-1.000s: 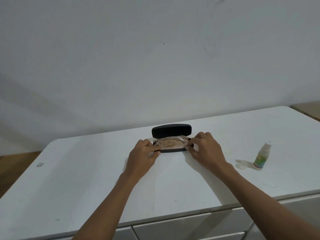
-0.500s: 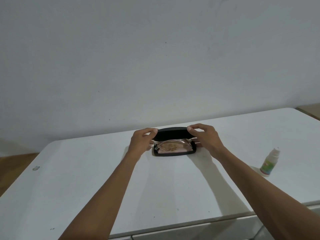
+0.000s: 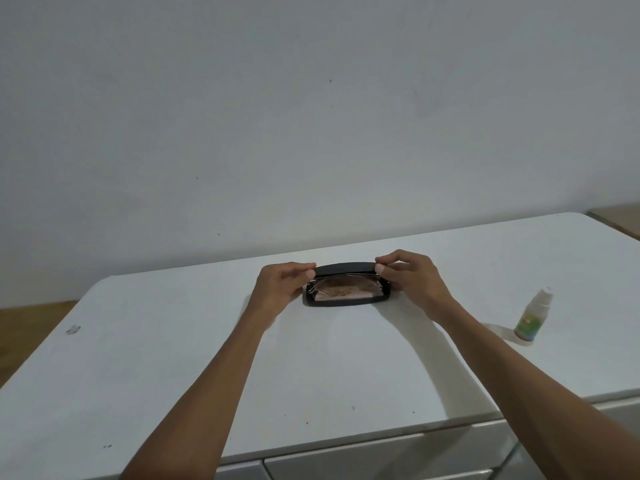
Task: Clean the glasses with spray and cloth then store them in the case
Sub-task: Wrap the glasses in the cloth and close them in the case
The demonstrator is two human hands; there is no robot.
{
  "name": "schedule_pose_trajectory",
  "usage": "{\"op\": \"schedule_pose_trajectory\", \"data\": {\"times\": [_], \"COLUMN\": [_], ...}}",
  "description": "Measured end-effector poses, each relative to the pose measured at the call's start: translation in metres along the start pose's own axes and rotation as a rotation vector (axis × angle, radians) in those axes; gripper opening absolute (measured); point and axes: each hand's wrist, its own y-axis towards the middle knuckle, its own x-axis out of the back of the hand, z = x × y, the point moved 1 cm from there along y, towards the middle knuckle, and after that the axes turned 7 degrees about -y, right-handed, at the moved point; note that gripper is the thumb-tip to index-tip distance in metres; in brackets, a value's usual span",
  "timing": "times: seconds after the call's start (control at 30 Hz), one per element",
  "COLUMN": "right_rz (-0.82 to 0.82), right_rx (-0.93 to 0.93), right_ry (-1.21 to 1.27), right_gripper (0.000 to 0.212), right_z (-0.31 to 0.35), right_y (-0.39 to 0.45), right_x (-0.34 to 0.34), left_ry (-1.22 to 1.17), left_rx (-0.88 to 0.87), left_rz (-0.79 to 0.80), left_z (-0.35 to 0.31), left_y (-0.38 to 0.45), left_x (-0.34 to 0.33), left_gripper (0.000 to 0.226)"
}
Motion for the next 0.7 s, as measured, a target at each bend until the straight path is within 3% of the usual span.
{"op": "schedule_pose_trajectory", "data": {"times": [0.2,0.7], "right_rz": [-0.029,-0.095], "right_rx": [0.055,0.151], "right_ry": [-0.052,-0.134], "right_gripper": [0.005,0.014], "right_z": [-0.004,-0.02], "right_y": [-0.009,-0.021], "right_x": [-0.001,-0.008], "left_ry": [-0.008,0.133], "left_rx": [-0.059,-0.154], "left_rz": [0.006,-0.046], "left_z": [0.01,0.032], "left_y": [-0.002,-0.013], "left_x": [0.005,0.004], "left_gripper": [0.024,0.027]}}
